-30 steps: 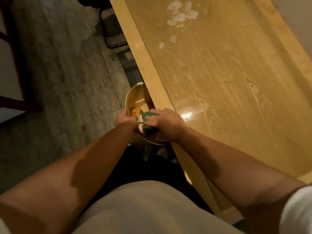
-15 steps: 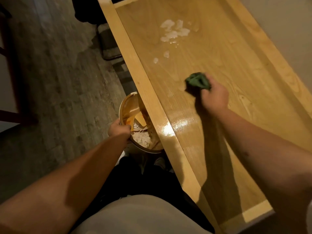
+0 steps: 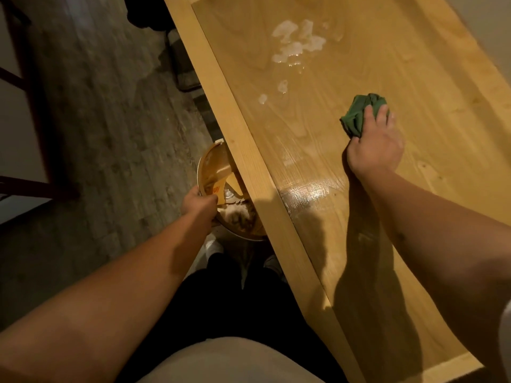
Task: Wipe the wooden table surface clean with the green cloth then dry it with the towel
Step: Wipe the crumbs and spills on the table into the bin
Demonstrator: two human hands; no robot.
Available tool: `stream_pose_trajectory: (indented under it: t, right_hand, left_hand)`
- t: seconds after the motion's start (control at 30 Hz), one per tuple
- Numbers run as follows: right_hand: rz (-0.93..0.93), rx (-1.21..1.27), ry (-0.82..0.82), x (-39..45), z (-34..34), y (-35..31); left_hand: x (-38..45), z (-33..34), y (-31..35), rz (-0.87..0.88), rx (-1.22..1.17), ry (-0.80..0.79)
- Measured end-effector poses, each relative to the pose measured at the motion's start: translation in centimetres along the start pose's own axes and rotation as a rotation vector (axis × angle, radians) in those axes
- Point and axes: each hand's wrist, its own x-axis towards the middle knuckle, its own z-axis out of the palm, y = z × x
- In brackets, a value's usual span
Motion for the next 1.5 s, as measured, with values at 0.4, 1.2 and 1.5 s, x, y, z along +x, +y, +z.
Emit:
stream_pose_trajectory:
  t: [0.4,1.2,1.5]
  right_hand:
    - [-0.208,-0.01,-0.087,-2.9,2.3,-9.1]
    - [-0.197,0.035,-0.189,-9.4,4.1,-18.9]
    - [-0.183,0.035,-0.188,-11.1,4.6,-22.4]
  left_hand:
    - [1.7,-0.7,2.3,-0.012,-0.045,-0.047]
    - [6.3,-3.5,7.4,0.052,0.015,-0.139]
    - [7.7,-4.6,8.5,0.103,0.104,-0.174]
